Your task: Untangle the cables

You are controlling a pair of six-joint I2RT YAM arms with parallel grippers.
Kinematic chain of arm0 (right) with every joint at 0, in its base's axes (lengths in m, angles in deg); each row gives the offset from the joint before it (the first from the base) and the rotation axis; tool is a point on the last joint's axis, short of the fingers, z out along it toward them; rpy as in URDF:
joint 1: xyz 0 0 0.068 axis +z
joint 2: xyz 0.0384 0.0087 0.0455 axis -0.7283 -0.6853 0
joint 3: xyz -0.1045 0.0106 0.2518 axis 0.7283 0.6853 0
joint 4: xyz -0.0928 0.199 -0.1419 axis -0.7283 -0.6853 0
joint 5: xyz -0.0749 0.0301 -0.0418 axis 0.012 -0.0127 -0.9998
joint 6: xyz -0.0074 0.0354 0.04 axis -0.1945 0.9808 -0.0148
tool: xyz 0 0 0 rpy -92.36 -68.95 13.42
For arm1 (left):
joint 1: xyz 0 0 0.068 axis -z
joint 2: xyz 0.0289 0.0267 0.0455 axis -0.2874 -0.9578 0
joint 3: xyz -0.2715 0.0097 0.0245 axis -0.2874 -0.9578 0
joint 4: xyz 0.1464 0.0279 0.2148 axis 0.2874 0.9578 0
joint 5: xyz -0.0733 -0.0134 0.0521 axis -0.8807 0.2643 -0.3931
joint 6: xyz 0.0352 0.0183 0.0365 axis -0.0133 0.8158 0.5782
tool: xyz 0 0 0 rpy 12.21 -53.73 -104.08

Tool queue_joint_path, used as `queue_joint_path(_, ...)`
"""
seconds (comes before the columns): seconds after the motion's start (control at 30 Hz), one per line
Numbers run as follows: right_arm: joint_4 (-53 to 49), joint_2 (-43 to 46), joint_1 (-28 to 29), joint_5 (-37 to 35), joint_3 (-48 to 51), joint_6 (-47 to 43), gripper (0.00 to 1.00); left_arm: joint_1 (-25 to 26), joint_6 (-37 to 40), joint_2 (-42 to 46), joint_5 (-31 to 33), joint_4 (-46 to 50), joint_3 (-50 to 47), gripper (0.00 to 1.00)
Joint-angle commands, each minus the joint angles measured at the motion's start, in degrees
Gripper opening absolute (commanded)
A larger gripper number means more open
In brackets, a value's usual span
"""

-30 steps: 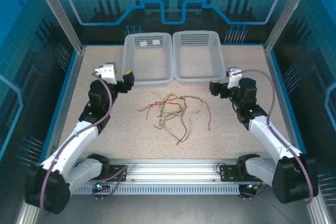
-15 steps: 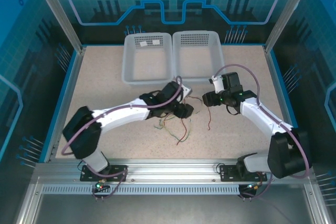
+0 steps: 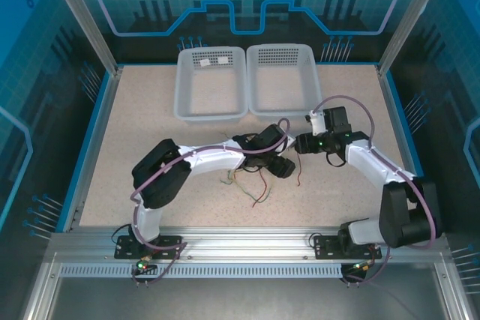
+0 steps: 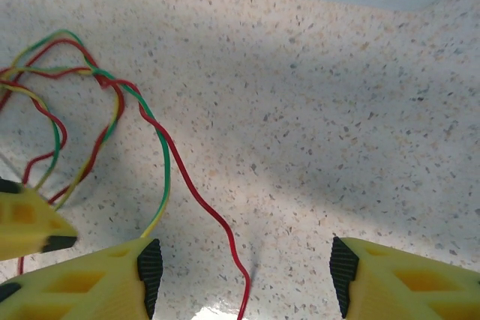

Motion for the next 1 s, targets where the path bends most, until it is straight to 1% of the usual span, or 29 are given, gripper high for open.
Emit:
queue_joint_path(0.0, 4.08, 3.71, -0.72, 0.02, 2.38, 2.59, 0.64, -0.12, 2.04, -2.59, 3.31, -0.49, 2.23, 0.7)
queue_joint_path(0.03, 4.73, 4.77, -1.09, -0.58, 3.15, 3.11, 0.64, -0.13, 2.19, -2.8, 4.02, -0.83, 2.24, 0.68)
queue_joint_path(0.07, 5.3, 5.65, -1.63, -0.79, 3.79, 3.42, 0.64, -0.21, 2.34, -2.87, 4.31, -0.97, 2.33, 0.61)
queue_joint_path(0.13, 6.07, 7.71, -2.67, -0.51, 5.04, 3.91, 0.65, -0.31, 2.68, -2.18, 4.48, -1.13, 2.37, 0.45)
queue_joint_path(0.2, 5.64, 8.94, -2.93, 0.0, 5.37, 3.17, 0.65, -0.31, 2.83, -0.9, 4.16, -1.71, 2.29, 0.28)
queue_joint_path(0.23, 5.03, 9.48, -2.93, 0.16, 5.29, 2.93, 0.66, -0.29, 2.88, -0.04, 4.19, -1.7, 2.35, 0.23)
queue_joint_path(0.3, 4.6, 10.31, -2.92, 1.02, 5.28, 2.59, 0.66, -0.29, 3.55, 1.79, 4.34, -1.44, 2.42, 0.19)
queue_joint_path(0.4, 4.58, 12.02, -2.97, 2.6, 5.58, 2.43, 0.66, -0.26, 4.78, 5.11, 5.45, -0.42, 2.6, 0.09)
queue_joint_path(0.43, 4.75, 12.93, -2.96, 3.45, 5.64, 2.23, 0.66, -0.31, 5.32, 6.5, 5.58, -0.11, 2.42, 0.07)
queue_joint_path(0.5, 5.25, 14.82, -2.99, 4.34, 5.84, 2.42, 0.67, -0.31, 6.44, 9.04, 5.86, 0.32, 2.17, 0.06)
queue_joint_path(0.6, 5.54, 17.85, -2.92, 5.58, 5.65, 3.1, 0.68, -0.31, 7.19, 13.38, 7.31, 0.76, 1.26, 0.0)
queue_joint_path(0.67, 6.2, 19.88, -2.87, 7.35, 5.81, 3.03, 0.68, -0.26, 8.14, 16.37, 7.13, -0.6, -0.35, 0.0)
queue_joint_path(0.77, 7.67, 24.0, -3.07, 7.66, 6.47, 4.95, 0.7, -0.31, 8.67, 20.55, 8.13, -2.77, -2.81, 0.0)
queue_joint_path(0.9, 10.92, 29.7, -4.12, 6.52, 7.8, 12.45, 0.73, -0.77, 8.21, 24.52, 10.47, -6.06, -5.78, 0.0)
queue_joint_path(0.97, 14.89, 32.07, -4.64, 9.5, 9.11, 17.33, 0.75, -1.38, 7.49, 26.21, 10.74, -7.71, -6.66, 0.0)
